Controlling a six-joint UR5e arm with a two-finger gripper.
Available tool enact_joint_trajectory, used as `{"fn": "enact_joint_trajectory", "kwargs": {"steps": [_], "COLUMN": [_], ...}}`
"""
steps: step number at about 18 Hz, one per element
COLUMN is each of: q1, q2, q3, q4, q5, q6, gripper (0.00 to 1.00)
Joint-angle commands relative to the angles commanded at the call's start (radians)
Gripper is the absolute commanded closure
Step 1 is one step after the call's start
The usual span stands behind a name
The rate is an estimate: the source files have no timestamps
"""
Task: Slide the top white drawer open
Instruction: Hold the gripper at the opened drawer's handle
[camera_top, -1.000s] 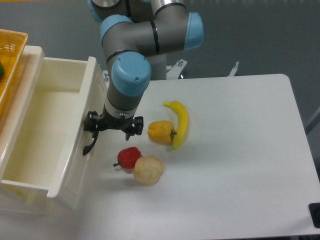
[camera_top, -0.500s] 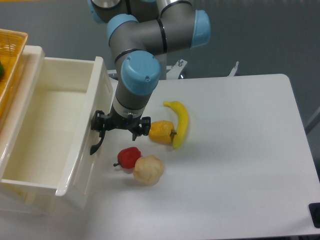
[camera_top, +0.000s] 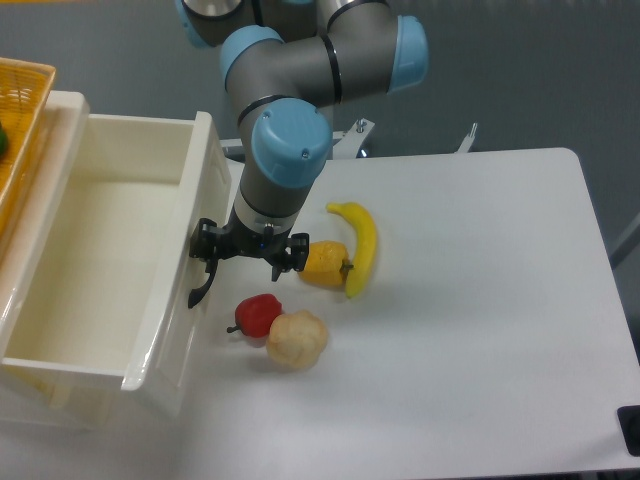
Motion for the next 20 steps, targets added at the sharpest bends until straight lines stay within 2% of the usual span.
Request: {"fn": "enact_joint_trajectory", "kwargs": {"steps": [15,20], "q1": [0.006,0.021], "q2": [0.0,0.0], "q3": [-0.006,-0.011], "q4": [-0.003,-0.006], "q5": [-0.012,-0.053], "q6": [-0.003,-0.003], "gripper": [0.0,0.0]}}
